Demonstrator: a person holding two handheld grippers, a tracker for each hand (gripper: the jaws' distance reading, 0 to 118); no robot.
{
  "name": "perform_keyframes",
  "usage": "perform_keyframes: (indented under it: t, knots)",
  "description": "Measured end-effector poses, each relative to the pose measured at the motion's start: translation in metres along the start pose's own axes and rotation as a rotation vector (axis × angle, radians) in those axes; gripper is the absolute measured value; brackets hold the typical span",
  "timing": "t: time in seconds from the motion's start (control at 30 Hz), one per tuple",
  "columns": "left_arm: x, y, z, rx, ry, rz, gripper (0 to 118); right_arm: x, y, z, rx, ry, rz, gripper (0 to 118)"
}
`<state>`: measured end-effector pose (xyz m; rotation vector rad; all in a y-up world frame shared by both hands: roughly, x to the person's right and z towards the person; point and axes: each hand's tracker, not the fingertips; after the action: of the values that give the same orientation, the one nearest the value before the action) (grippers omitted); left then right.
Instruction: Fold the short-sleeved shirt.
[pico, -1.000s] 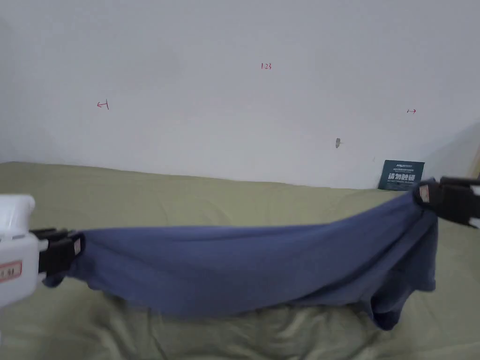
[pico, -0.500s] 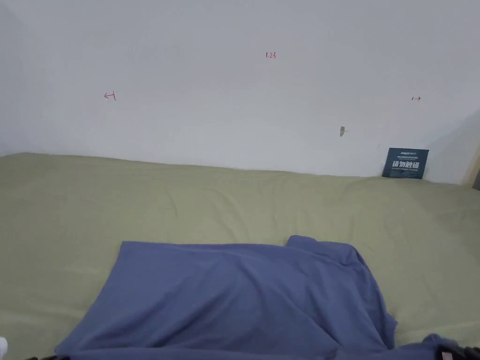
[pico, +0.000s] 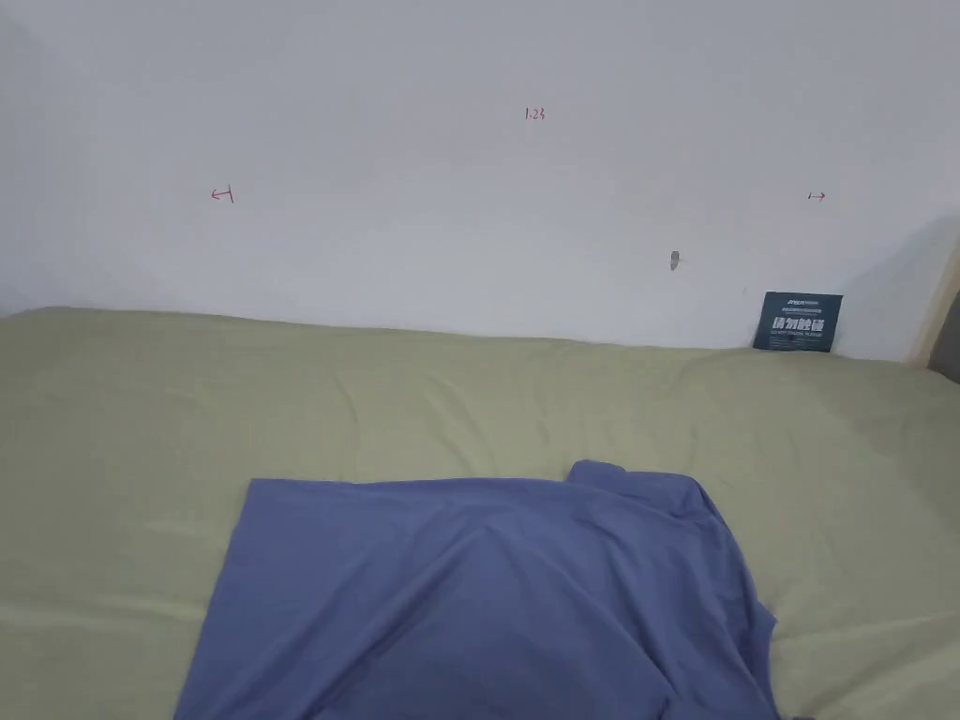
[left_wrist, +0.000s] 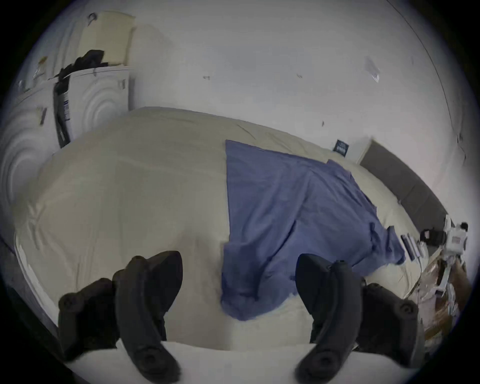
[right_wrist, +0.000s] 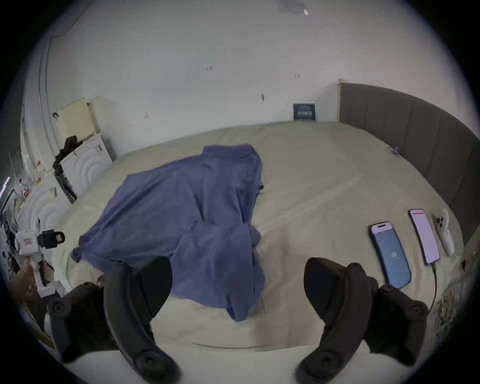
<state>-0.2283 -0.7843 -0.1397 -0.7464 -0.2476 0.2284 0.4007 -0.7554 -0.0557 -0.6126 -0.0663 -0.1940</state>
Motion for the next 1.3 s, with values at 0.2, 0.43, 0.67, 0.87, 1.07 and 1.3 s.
perform_keyframes:
  t: [0.2,0.43,0.67,0.87,1.07,1.3]
  knots:
    - [0.043,-0.028,0.035,0.085,0.085,0.008,95,-0.047,-0.007,0.034,0.037,-0.056,0.023,104]
    - [0.058,-0.061,0.026,0.026,0.171,-0.092,0,-0.084,-0.057,0.042,-0.052,-0.096,0.135,0]
    - [0.058,-0.053,0.009,-0.006,0.190,-0.143,50,-0.076,-0.068,0.032,-0.093,-0.040,0.038,0]
    - [0.066,-0.049,-0.031,-0.063,0.122,-0.233,99,-0.063,-0.056,0.022,-0.110,-0.066,0.033,0]
    - [0.054,-0.043,-0.065,-0.115,0.196,-0.308,69,-0.049,-0.044,0.008,-0.126,-0.107,0.015,0]
    - [0.027,-0.035,-0.063,-0.106,0.163,-0.209,4,-0.028,-0.039,-0.031,-0.205,-0.109,-0.028,106]
